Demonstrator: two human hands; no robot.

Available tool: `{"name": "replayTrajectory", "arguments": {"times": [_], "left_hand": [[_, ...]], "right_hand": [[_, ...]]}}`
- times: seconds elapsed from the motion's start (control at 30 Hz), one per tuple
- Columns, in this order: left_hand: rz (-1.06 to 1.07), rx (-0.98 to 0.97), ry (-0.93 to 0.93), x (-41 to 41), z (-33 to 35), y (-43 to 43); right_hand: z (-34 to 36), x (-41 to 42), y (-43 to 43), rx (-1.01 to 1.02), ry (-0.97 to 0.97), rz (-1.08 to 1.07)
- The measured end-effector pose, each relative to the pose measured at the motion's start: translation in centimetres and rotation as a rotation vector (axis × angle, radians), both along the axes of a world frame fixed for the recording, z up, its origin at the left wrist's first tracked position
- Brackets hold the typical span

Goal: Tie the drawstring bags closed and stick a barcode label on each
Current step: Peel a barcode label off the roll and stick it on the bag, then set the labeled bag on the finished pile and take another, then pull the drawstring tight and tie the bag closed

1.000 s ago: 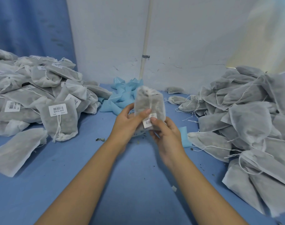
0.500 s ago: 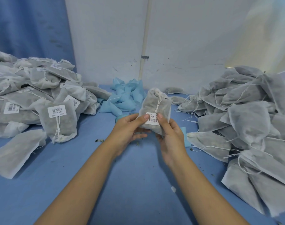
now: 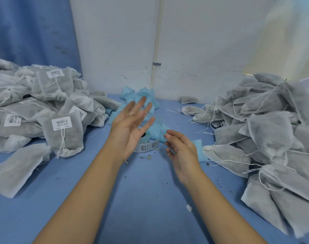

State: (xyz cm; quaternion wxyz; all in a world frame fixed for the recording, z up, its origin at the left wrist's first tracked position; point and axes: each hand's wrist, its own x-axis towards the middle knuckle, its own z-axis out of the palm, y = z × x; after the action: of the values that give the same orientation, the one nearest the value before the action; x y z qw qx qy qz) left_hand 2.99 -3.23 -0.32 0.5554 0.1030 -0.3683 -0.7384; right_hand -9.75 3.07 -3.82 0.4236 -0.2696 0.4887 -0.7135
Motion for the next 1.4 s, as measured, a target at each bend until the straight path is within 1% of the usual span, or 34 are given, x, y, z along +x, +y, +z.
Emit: {"name": "replayTrajectory", "arguments": {"times": [0.07, 0.13, 0.27, 0.33, 0.4, 0.43, 0.47, 0.53, 0.6, 0.73, 0.8, 0.83, 1.0, 1.07, 1.13, 1.23, 1.3, 1.4], "left_hand": [[0.009, -0.048, -0.168, -0.3, -0.4, 0.4], [0.003, -0.11, -0.317, -0.9, -0.5, 0.8], [-0.007, -0.149, -0.53, -2.7, -0.8, 2.2], [-0.01, -0.17, -0.605, -3.5, -1.1, 2.8], [-0.023, -0.184, -0.649, -4.1, -1.3, 3.2], [-0.029, -0.181, -0.662, -4.3, -1.4, 3.4], [-0.032, -0.172, -0.673, -4.5, -1.5, 3.5], [-0.035, -0.155, -0.692, -4.7, -1.8, 3.6], [-0.042, -0.145, -0.715, -4.7, -2.0, 3.7], [-0.039, -0.133, -0.752, -4.7, -2.3, 3.7], [-0.03, -0.12, -0.76, -4.7, -2.4, 3.6], [-0.023, -0.109, -0.761, -4.7, -2.5, 3.5], [0.008, -0.054, -0.753, -4.7, -2.8, 3.4], [0.014, -0.041, -0.735, -4.7, -2.9, 3.4], [0.034, -0.043, -0.704, -4.9, -2.9, 3.6], [0.102, -0.067, -0.649, -5.1, -2.8, 3.7], [0.119, -0.071, -0.591, -5.2, -2.8, 3.8], [0.102, -0.047, -0.519, -5.4, -2.9, 4.0]], "right_hand": [[0.1, -0.3, -0.1, -0.037, 0.04, -0.055], [0.4, -1.0, -0.4, -0.066, 0.158, -0.156], [0.8, -3.8, -0.2, -0.055, 0.607, -0.461], [0.5, -5.8, 0.3, 0.035, 0.812, -0.56], [-0.4, -8.0, 0.8, 0.223, 1.023, -0.575], [-1.1, -8.9, 1.0, 0.324, 1.096, -0.557], [-1.6, -9.7, 1.2, 0.411, 1.134, -0.532], [-2.5, -10.6, 1.5, 0.523, 1.137, -0.48], [-2.8, -11.0, 1.4, 0.582, 1.134, -0.445], [-3.2, -10.8, 1.0, 0.649, 1.266, -0.402], [-3.4, -10.9, 1.0, 0.619, 1.215, -0.44], [-3.4, -11.0, 1.1, 0.573, 1.182, -0.471], [-2.0, -10.0, 1.2, 0.118, 1.045, -0.653], [-0.9, -8.8, 1.0, -0.051, 1.026, -0.666], [-0.1, -7.4, 0.8, -0.189, 1.074, -0.623], [0.2, -5.3, 0.3, -0.321, 1.207, -0.487], [0.0, -4.2, 0.0, -0.327, 1.263, -0.39], [-0.7, -3.6, -0.1, -0.269, 1.327, -0.269]]}}
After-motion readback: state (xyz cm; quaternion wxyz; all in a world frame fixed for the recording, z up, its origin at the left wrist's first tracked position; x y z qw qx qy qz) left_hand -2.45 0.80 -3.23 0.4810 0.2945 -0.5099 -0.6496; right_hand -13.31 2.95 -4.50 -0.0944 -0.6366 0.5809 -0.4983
